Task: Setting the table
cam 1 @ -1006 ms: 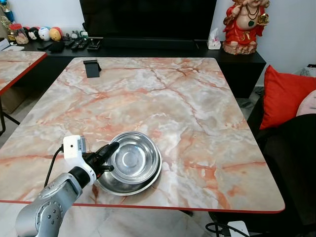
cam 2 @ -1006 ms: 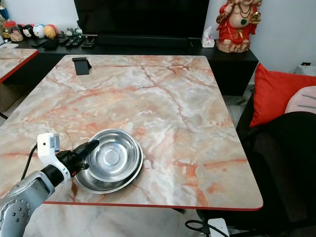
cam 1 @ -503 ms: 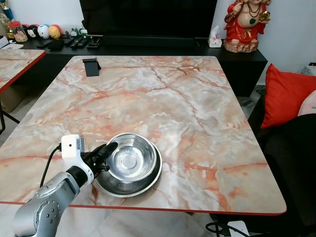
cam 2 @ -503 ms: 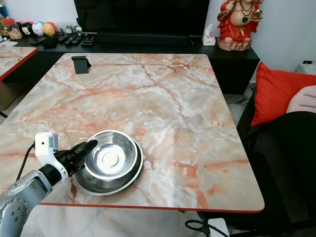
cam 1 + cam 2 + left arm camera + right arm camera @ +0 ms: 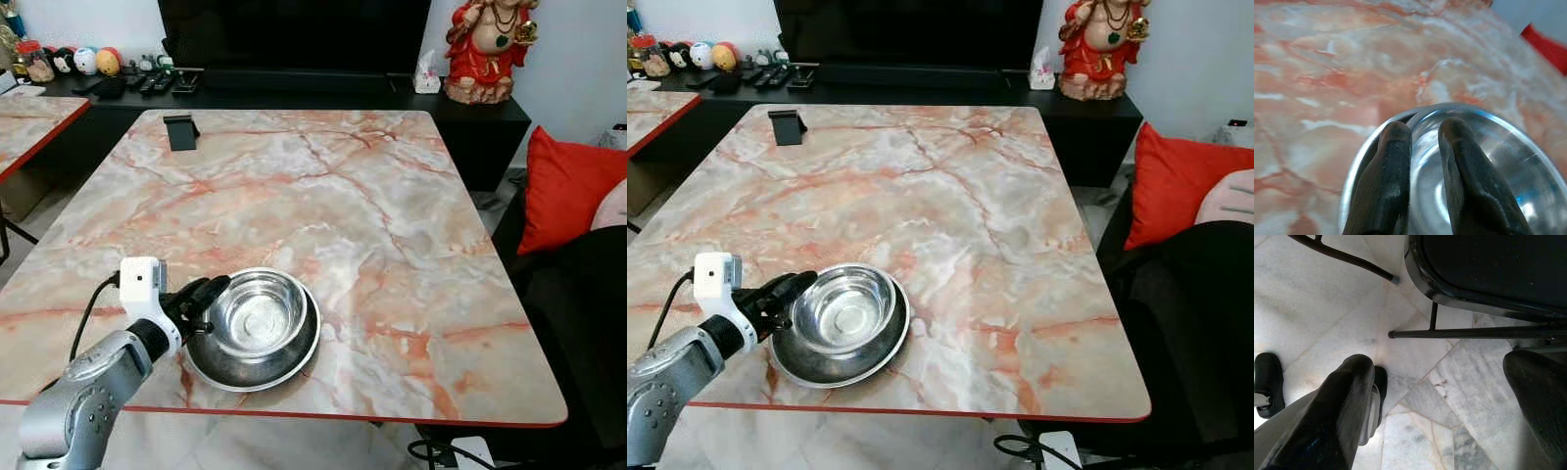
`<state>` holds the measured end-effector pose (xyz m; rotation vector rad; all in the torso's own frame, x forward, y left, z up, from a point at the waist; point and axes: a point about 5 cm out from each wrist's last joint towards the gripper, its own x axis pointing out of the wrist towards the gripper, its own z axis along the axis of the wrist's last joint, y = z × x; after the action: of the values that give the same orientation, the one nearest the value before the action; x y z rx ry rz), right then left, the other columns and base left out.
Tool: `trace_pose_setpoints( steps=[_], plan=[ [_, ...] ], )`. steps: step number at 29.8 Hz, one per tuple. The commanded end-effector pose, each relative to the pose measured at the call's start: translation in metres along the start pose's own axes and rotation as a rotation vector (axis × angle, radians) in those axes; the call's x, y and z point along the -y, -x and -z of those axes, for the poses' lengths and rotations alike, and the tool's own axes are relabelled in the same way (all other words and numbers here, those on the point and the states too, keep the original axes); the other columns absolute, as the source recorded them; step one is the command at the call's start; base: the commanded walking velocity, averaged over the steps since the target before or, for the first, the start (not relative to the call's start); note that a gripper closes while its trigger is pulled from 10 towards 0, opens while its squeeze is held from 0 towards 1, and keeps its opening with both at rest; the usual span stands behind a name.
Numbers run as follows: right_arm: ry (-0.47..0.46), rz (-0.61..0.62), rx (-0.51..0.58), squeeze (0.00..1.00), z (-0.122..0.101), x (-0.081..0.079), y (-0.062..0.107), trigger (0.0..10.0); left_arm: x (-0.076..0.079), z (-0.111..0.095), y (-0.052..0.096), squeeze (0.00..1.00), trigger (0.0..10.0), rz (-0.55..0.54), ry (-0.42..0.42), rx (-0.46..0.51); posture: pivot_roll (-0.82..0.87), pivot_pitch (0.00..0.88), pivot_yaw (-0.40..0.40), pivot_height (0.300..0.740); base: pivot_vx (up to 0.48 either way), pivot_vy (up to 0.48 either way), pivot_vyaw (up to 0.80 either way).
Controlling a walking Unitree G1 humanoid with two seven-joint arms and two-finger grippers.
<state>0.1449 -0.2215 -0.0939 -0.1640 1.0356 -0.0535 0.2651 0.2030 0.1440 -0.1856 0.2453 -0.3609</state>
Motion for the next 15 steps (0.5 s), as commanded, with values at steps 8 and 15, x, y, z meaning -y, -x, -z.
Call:
trace_pose_setpoints(
  steps=[8, 15],
  plan=[
    [-0.004, 0.008, 0.004, 0.0, -0.001, 0.0, 0.0, 10.0, -0.004, -0.023, -0.006, 0.0, 10.0, -0.121, -0.184, 0.14, -0.02, 0.0, 0.001, 0.732, 0.0, 0.0, 0.0],
    [-0.016, 0.016, 0.007, 0.0, 0.0, 0.0, 0.0, 10.0, -0.003, -0.021, -0.008, 0.0, 10.0, -0.217, -0.293, 0.216, -0.03, 0.0, 0.005, 0.732, 0.0, 0.0, 0.0]
  ],
)
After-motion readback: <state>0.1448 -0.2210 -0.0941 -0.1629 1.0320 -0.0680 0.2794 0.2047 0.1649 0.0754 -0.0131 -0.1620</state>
